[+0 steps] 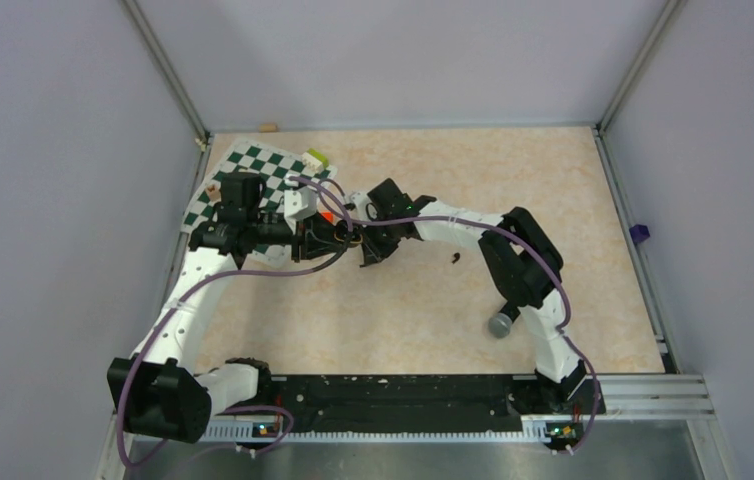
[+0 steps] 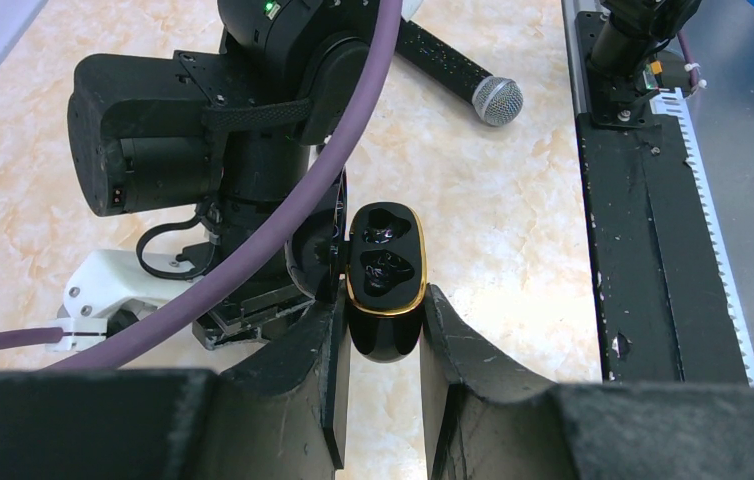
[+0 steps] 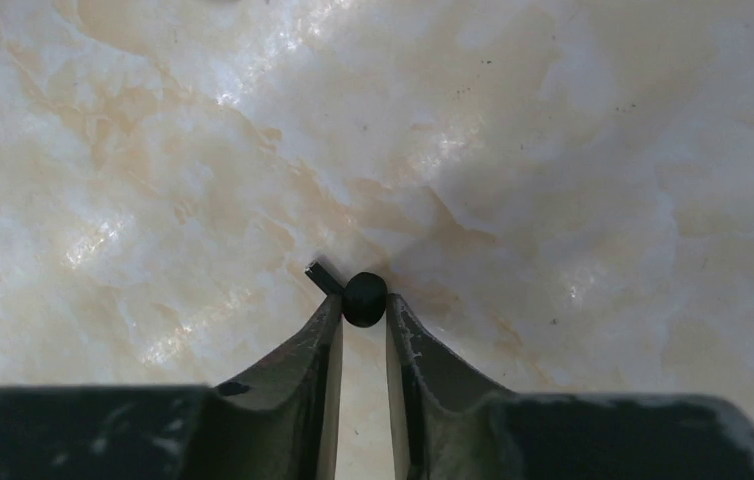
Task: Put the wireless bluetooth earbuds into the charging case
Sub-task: Pick up the earbud from the center of the board, then place the earbud in the charging case.
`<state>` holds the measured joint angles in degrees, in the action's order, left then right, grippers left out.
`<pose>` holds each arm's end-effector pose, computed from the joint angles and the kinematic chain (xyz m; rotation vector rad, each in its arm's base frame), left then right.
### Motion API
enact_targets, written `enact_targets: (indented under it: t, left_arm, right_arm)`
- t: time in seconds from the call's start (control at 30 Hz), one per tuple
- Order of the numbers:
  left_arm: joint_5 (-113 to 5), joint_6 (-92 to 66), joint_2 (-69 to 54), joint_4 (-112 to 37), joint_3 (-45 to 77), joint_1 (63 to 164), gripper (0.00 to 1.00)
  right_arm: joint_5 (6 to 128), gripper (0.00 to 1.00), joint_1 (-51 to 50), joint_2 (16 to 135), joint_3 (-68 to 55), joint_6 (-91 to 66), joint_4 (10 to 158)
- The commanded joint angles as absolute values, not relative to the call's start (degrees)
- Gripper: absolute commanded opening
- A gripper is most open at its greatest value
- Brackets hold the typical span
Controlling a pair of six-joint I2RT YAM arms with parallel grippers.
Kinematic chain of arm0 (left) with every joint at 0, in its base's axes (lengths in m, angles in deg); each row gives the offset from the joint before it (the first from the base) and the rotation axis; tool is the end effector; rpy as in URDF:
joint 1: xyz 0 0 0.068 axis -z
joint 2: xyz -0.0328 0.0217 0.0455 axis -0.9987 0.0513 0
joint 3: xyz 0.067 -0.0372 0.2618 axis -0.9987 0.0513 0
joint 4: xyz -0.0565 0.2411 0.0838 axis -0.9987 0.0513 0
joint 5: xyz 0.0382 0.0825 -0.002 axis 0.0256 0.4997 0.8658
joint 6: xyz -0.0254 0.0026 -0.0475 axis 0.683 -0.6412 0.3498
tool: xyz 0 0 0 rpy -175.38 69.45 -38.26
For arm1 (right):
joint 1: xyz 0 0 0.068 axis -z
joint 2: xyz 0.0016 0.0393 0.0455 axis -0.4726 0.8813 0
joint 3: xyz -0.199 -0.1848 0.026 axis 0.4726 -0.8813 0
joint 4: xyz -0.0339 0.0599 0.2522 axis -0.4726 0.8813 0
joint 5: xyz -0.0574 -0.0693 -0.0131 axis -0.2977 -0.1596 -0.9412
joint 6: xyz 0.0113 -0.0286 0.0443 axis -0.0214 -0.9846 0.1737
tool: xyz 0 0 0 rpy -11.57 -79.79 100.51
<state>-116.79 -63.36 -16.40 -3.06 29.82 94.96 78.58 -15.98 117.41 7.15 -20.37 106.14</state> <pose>0.2229 -0.0650 0.3260 1.2704 1.4192 -1.0201 0.3224 0.3298 0.1595 -1.1393 2.3686 0.7131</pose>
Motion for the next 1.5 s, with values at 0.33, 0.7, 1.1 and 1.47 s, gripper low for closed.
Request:
enact_targets:
  t: [0.33, 0.7, 1.1, 1.47]
  left_arm:
    - [-119.88, -63.38, -16.13, -4.30, 30.03, 94.75, 0.00]
    - [-117.96, -56.31, -12.21, -9.98, 30.88, 96.77, 0.00]
    - [-117.01, -70.84, 4.44, 16.69, 12.85, 98.58, 0.00]
    - [-111.77, -61.33, 7.66, 5.71, 16.93, 106.51, 0.00]
  right_arm:
    - [79.29, 0.11, -14.01, 109.25, 2.39, -24.70, 101.97]
    - [69.20, 0.07, -13.37, 85.37, -10.81, -42.79, 92.93]
    - [64.49, 0.05, -13.68, 70.30, -15.94, -53.94, 91.69]
    - [60.66, 0.05, -22.01, 65.47, -25.19, -65.47, 87.79]
